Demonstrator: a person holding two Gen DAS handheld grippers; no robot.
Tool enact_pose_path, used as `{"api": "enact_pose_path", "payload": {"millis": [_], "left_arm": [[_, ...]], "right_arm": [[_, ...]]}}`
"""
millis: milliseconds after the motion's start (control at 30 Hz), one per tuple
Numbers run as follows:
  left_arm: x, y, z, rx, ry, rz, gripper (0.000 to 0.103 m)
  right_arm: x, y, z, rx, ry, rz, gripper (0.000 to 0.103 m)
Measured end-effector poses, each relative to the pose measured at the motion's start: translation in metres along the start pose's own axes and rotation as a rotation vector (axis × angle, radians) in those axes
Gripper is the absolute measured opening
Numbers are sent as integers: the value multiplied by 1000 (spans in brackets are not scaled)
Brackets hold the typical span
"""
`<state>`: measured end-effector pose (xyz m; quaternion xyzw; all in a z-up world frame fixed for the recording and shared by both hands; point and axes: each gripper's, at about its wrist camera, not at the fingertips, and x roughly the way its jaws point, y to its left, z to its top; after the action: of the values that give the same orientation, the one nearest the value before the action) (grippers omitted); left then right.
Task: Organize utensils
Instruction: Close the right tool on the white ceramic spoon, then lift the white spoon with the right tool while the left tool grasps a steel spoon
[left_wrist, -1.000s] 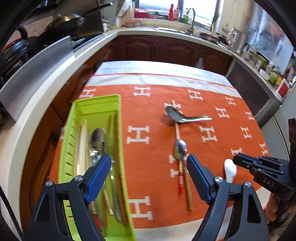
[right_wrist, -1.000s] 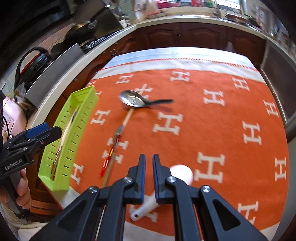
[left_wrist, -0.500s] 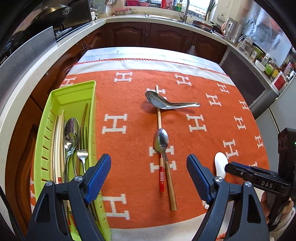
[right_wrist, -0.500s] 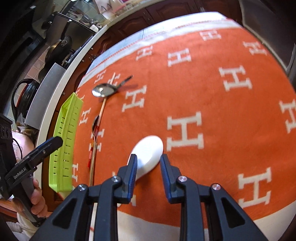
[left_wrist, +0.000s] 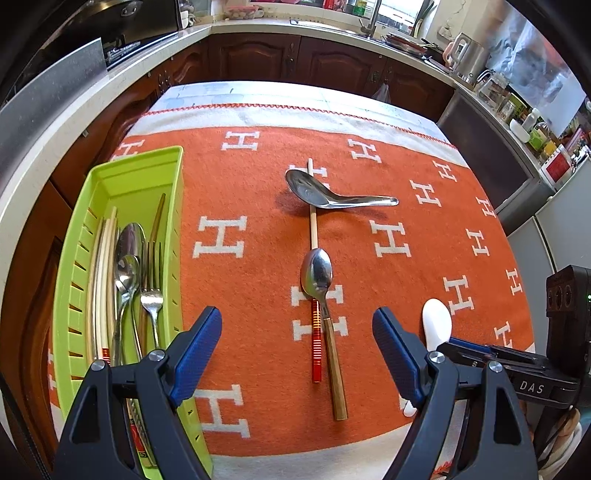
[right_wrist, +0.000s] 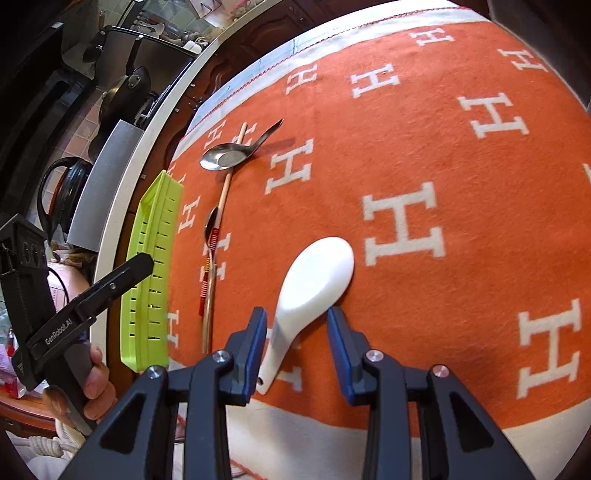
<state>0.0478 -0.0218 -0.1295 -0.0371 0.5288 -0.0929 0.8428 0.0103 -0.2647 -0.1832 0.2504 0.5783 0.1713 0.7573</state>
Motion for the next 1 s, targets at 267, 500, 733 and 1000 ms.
{"api": "enact_pose_path", "payload": {"millis": [267,500,733,1000], "left_arm": [[5,-3,2,-4,8,-11,82],[19,13,33,-135,-36,-64,82],[54,35,61,-363,-99,-49,80],[88,11,71,-323,-115,20,52]], "right_arm": [[7,6,8,3,-49,-24,28],[14,16,17,-31,-76,-7,17],[11,19,37,-74,-125,-100,7],[8,8,35,-60,-139,-69,7]]}}
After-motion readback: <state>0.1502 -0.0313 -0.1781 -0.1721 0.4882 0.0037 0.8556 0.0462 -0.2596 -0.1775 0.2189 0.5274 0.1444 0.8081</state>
